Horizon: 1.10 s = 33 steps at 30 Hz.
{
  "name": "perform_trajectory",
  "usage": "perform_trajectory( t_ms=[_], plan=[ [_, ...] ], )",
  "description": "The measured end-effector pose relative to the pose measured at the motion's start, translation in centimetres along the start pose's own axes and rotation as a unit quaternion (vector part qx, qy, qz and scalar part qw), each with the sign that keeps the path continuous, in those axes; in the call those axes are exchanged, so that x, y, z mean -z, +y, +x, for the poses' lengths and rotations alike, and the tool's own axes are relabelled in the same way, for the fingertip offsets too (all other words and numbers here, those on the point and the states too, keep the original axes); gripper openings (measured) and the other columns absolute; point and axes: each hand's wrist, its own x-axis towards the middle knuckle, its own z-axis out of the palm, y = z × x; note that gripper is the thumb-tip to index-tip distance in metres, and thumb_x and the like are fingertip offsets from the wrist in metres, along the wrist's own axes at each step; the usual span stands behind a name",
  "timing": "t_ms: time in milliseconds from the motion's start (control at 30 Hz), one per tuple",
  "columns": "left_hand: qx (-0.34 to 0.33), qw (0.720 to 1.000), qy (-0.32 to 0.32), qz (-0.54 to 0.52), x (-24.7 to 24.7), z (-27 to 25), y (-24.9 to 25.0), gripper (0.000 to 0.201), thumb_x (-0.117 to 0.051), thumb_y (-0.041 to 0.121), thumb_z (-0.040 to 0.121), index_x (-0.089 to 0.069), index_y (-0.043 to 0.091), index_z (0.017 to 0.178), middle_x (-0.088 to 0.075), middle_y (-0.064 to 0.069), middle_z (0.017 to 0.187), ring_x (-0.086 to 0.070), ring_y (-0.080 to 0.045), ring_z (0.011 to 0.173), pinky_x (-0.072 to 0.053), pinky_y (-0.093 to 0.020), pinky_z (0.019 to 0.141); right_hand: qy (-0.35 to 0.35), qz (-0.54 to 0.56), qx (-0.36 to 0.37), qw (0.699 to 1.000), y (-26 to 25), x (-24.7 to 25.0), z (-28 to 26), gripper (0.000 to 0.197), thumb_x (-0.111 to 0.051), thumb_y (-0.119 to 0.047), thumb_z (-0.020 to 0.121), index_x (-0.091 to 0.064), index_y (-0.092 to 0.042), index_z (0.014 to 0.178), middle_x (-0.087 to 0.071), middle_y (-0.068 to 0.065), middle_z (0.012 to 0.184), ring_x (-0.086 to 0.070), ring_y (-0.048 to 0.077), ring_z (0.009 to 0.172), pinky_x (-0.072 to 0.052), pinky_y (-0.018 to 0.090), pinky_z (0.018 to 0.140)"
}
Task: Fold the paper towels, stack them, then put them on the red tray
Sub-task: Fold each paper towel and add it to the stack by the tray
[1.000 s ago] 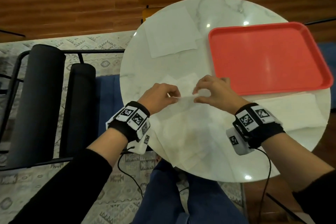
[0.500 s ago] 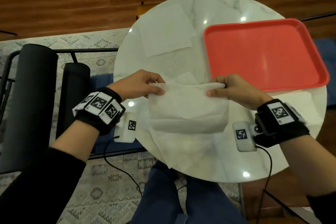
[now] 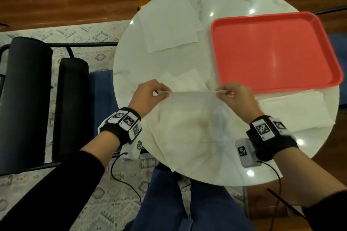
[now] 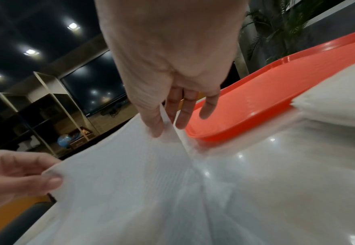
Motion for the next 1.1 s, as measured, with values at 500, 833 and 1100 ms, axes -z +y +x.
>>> perform_trajectory(
  t_ms=[500, 833, 1100],
  plan=[
    [-0.089, 0.953, -0.167, 0.238, -2.6, -6.9, -2.5, 0.049, -0.044, 0.062, 0.070, -0.066, 0.038, 0.106, -0.056, 0.018, 0.100, -0.049, -0.007, 0.094, -0.024, -0.026, 0.085, -0.144, -0.171, 0.015, 0.975, 3.5, -2.5, -6.9, 0.046, -0.050, 0.009, 0.077, -0.073, -0.026, 0.095, -0.065, -0.003, 0.102, -0.054, 0.023, 0.100, -0.028, 0.035, 0.081],
    [-0.039, 0.935, -0.153, 0.318, -7.9, -5.8, 1.1, 0.064, -0.015, 0.045, 0.099, 0.002, 0.012, 0.151, 0.005, -0.003, 0.160, 0.002, -0.017, 0.148, -0.002, -0.046, 0.118, -0.131, -0.152, 0.099, 0.975, -2.0, -8.1, -6.1, 0.051, -0.031, -0.015, 0.101, -0.019, -0.004, 0.150, -0.015, 0.013, 0.158, -0.012, 0.026, 0.147, -0.010, 0.042, 0.119],
    [-0.030, 0.911, -0.158, 0.379, -9.6, -6.6, -2.1, 0.072, 0.001, 0.061, 0.089, 0.025, 0.021, 0.144, 0.029, 0.006, 0.153, 0.023, -0.007, 0.139, 0.011, -0.052, 0.113, -0.171, -0.250, 0.039, 0.952, 1.6, -9.5, -7.3, 0.066, 0.004, -0.052, 0.094, 0.009, -0.020, 0.151, 0.011, -0.002, 0.160, 0.009, 0.013, 0.147, 0.010, 0.039, 0.115]
  ],
)
